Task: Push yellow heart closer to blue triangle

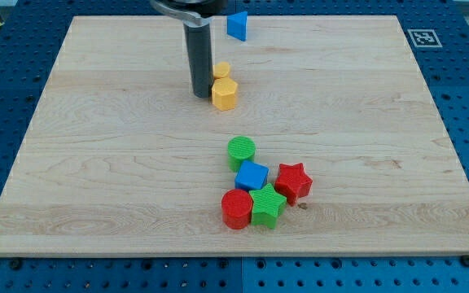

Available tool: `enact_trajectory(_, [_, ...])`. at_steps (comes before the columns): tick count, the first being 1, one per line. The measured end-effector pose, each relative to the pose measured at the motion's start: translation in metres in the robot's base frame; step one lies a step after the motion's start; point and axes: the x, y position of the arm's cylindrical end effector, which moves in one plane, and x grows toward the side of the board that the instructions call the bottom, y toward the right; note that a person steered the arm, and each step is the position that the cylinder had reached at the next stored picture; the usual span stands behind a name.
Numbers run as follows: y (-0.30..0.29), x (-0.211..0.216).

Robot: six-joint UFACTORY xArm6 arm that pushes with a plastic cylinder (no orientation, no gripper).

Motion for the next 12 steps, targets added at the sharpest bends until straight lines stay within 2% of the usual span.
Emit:
enact_trajectory(2, [0.009, -0.031])
enact_trajectory(7, [0.026, -0.071])
enact_trajectory(8, [0.029, -0.062])
enact_trajectory(9, [0.037, -0.021])
enact_trajectory(10, [0.047, -0.026])
enact_trajectory(11, [0.047, -0.060])
enact_trajectory(12, [0.047, -0.074])
